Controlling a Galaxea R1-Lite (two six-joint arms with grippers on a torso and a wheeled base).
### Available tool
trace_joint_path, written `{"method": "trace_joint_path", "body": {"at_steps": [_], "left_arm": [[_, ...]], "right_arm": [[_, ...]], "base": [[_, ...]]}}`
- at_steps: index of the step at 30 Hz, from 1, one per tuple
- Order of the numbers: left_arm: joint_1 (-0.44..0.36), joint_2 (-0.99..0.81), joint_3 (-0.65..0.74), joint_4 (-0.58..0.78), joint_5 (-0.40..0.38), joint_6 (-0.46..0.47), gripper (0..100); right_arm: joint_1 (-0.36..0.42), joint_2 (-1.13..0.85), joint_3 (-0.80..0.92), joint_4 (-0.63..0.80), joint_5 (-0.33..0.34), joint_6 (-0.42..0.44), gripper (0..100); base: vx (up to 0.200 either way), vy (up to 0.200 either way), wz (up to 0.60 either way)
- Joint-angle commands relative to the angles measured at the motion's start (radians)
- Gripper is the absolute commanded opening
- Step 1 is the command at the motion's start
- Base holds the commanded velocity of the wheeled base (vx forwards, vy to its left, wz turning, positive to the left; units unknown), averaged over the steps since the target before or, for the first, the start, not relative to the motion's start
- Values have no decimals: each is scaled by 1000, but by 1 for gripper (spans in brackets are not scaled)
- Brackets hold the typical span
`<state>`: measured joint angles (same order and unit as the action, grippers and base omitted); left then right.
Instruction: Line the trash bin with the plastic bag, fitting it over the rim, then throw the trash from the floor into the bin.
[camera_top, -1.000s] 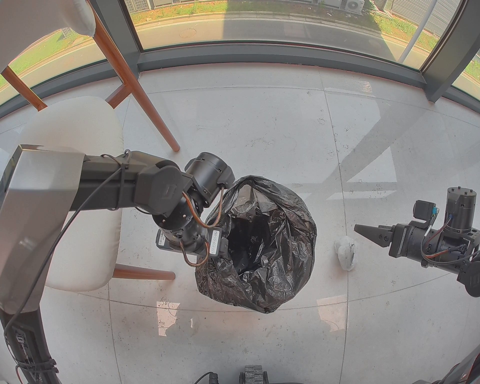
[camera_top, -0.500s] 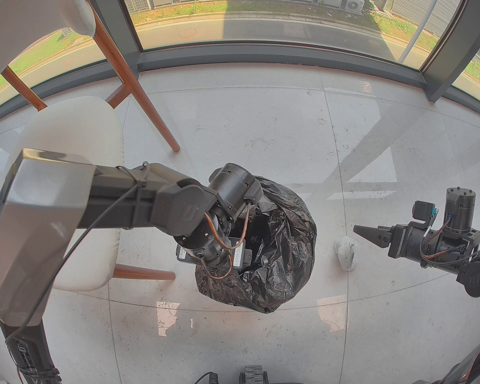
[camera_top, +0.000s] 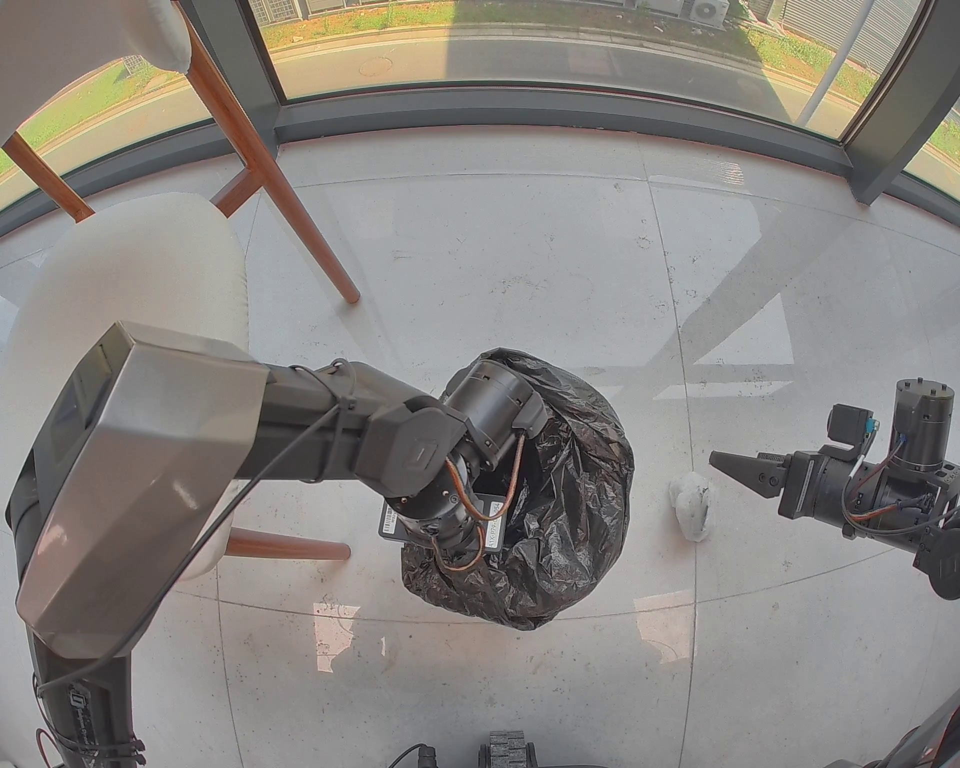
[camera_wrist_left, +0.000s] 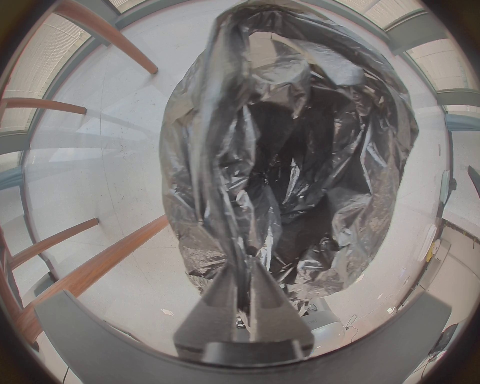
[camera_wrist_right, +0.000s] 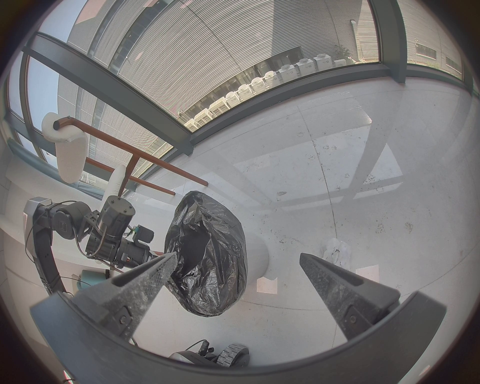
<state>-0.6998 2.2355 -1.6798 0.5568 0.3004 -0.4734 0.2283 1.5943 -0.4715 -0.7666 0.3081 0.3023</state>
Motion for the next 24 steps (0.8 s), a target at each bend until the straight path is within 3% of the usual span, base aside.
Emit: {"method": "trace_joint_path", "body": {"at_steps": [1,8,23,24], "left_arm": [[17,-10,26,5,2,-7,0],[52,-139,157,49,11,-25,0],[85,-175,232,45,31,-11,0],[85,-177,239,41,32,-4,100]], "right_arm": [[0,1,2,-3,0,1,100],[0,4,2,-3,0,1,100],[0,1,4,-3,0,1,100],[0,0,5,-3,0,1,100]], "base": [[0,0,0],[0,0,0],[0,0,0],[0,0,0]]}}
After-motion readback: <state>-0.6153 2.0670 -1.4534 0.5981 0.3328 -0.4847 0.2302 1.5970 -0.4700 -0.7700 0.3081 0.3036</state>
